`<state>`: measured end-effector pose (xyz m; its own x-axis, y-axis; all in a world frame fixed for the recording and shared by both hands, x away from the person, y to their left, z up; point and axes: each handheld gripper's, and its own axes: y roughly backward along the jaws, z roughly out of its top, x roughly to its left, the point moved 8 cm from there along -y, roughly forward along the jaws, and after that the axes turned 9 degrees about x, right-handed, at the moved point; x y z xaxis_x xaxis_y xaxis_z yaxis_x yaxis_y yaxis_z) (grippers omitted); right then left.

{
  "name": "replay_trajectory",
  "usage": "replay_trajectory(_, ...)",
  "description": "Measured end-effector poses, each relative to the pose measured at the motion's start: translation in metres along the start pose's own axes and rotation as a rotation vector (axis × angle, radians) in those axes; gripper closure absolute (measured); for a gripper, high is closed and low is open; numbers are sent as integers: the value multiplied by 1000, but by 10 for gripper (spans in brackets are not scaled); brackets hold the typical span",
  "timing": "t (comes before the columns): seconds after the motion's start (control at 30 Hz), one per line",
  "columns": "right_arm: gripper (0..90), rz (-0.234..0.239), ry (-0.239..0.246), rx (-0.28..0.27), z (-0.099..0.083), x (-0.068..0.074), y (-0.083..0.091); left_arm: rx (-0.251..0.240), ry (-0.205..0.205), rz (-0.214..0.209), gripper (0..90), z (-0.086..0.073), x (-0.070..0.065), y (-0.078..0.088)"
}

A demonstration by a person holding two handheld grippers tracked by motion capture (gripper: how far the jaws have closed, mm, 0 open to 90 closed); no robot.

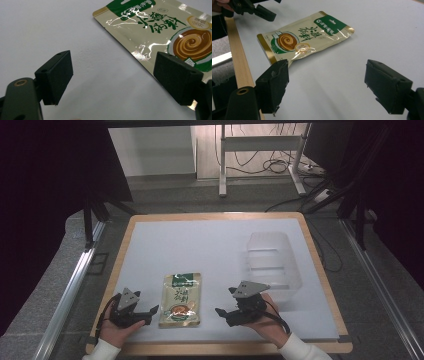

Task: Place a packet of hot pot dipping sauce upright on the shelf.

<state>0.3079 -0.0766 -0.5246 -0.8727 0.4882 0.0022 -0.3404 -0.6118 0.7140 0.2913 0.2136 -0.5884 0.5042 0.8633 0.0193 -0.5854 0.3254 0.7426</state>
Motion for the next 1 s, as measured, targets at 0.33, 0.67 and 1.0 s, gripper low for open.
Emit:
replay_trajectory(0.33, 209, 70, -80, -18, 9, 2, 4, -1, -8, -3, 164, 0, -2, 1)
replay_trajectory(0.67, 204, 38, -70, -26, 20, 2, 9, 8, -18, -2, 164, 2, -1, -3)
replay_trajectory(1.0, 188, 31, -48, -9, 38, -4, 12, 5, -35, -11, 164, 3, -2, -2)
